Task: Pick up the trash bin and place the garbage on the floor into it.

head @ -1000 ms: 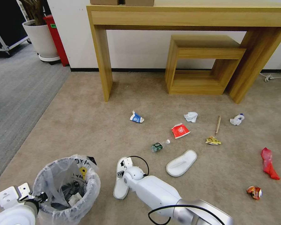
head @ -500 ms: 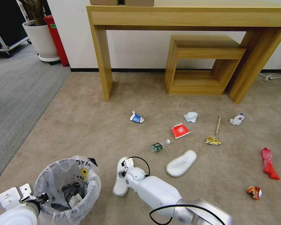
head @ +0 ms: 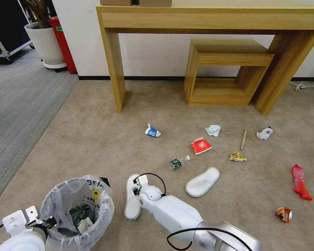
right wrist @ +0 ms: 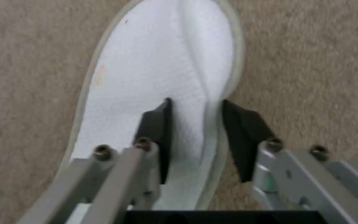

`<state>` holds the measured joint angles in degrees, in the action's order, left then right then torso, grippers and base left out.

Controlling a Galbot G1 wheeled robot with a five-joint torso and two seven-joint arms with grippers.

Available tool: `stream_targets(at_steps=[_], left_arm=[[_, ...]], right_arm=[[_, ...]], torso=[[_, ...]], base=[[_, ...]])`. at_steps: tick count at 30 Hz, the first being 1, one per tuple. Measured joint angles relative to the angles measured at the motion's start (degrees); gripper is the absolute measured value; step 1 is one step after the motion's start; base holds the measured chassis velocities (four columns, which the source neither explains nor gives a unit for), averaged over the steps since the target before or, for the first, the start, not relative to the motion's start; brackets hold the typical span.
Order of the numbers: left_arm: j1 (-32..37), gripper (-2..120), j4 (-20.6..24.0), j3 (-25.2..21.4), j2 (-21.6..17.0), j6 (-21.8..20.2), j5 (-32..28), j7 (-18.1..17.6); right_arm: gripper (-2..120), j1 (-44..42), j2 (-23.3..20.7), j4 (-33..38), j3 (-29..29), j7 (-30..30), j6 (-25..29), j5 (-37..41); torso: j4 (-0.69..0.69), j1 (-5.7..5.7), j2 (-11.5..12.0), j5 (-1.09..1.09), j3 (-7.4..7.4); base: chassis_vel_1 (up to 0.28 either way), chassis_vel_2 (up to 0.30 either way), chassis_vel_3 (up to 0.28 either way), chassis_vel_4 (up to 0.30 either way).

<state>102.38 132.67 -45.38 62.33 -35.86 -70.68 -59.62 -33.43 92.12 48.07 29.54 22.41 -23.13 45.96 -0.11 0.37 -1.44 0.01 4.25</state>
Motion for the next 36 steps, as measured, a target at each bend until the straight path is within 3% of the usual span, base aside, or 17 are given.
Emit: stream_targets(at_steps=[9,22,27,30,36], left_arm=[[0.31,0,0.2,0.17,-0.13,0.11,0.39,0.03],[0.69,0,0.22,0.81,0.13,0.33,1.81,0.52],[0.64,0,0.23,0.66,-0.17,0.39,1.38,0.57],[0.6,0,0.0,0.74,-0.02,0.48,1.19,0.58],[0.4,0,-0.17,1.14,0.22,0.51,1.41,0.48]], right_arm=[[0,-0.16,0.02,0.67,-0.4,-0.14,0.51,0.13],[0,-0.44,0.02,2.73,-1.64,-0.55,0.93,0.15],[0,-0.9,-0.8,8.08,-2.77,-0.69,1.12,0.96],[0,-1.86,-7.94,21.47,-6.73,-0.87,1.77,2.15],[0,-2.06,-12.47,29.92,-9.9,-1.67,2.49,3.05]], torso=[[0.0,0.0,0.0,0.0,0.0],[-0.01,0.0,0.0,-0.01,0.0],[0.01,0.0,0.0,0.02,0.0],[-0.03,0.0,0.0,-0.01,-0.01],[-0.01,0.0,0.0,0.0,-0.01]], base=[[0.0,0.0,0.0,0.0],[0.0,0.0,0.0,0.0],[0.0,0.0,0.0,0.0],[0.0,0.0,0.0,0.0],[0.0,0.0,0.0,0.0]])
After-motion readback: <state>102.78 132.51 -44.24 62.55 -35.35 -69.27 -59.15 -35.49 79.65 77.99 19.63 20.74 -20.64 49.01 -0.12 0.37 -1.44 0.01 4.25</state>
